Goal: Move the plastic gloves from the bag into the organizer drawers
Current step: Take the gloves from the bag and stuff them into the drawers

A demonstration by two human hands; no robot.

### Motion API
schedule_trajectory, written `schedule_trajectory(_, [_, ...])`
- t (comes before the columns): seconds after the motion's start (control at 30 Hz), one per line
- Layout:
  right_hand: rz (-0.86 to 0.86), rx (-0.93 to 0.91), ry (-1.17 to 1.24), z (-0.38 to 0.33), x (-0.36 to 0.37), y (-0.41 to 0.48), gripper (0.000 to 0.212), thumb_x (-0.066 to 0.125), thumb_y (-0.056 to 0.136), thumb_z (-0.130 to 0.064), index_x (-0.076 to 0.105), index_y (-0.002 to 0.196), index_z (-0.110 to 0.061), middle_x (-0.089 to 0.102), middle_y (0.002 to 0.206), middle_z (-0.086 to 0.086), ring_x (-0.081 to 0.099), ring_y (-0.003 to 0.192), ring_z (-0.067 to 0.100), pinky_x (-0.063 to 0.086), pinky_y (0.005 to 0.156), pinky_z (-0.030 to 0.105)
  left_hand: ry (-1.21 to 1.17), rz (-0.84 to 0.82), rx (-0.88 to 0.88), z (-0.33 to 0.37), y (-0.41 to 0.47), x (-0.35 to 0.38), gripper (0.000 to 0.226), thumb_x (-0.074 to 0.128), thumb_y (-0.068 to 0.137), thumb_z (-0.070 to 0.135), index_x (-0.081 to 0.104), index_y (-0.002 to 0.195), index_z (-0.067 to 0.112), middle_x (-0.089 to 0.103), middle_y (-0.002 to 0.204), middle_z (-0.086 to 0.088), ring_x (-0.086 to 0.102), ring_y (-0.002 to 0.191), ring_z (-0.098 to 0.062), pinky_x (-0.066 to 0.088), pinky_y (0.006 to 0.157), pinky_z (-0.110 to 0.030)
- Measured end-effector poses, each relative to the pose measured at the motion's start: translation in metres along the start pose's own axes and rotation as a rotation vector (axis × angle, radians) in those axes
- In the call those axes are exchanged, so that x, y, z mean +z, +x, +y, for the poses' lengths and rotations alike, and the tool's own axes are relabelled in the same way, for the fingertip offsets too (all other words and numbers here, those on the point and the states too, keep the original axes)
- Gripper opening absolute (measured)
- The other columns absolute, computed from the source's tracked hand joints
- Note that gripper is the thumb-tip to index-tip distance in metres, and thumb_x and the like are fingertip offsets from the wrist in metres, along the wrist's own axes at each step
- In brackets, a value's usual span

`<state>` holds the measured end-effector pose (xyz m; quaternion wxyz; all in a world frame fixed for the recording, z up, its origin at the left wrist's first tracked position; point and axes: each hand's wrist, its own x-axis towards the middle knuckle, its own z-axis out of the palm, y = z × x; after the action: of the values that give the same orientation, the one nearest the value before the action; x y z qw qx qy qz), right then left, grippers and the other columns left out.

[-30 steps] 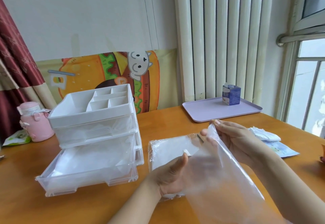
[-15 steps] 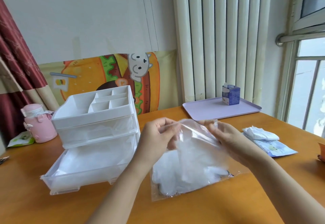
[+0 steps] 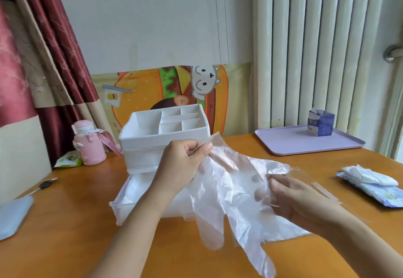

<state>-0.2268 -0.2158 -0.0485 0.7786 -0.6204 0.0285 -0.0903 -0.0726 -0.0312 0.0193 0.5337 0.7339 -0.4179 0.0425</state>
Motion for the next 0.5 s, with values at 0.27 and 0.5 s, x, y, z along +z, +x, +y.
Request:
schedule_trajectory(0.27, [0.197,0.033,-0.055,-0.003,0.038,0.024,0.014,0.079,0.072,-0.022,0.074,0.068,-0.009,0.051,0.059,0.0,0.052,0.051,0.004,0.05,0.054,0.014,0.065,-0.013,-0.194,-0.034,0.012,-0.042,0.018,0.059,0.094,0.025,0.064,0.08,0.016,0.062,0.054,0.002,0.049,0.034,-0.005,0.04,0.041,-0.013])
schedule_trajectory(0.5, [0.411,-0.08,-0.495,-0.025,0.07,0.089,0.016,0.074,0.078,-0.018,0.072,0.082,-0.003,0.06,0.061,0.002,0.046,0.052,0.012,0.047,0.051,0.018,0.394,0.003,-0.232,-0.064,0.018,-0.092,0.032,0.069,0.085,0.029,0.064,0.063,0.006,0.061,0.056,-0.001,0.053,0.056,-0.019,0.037,0.056,-0.027])
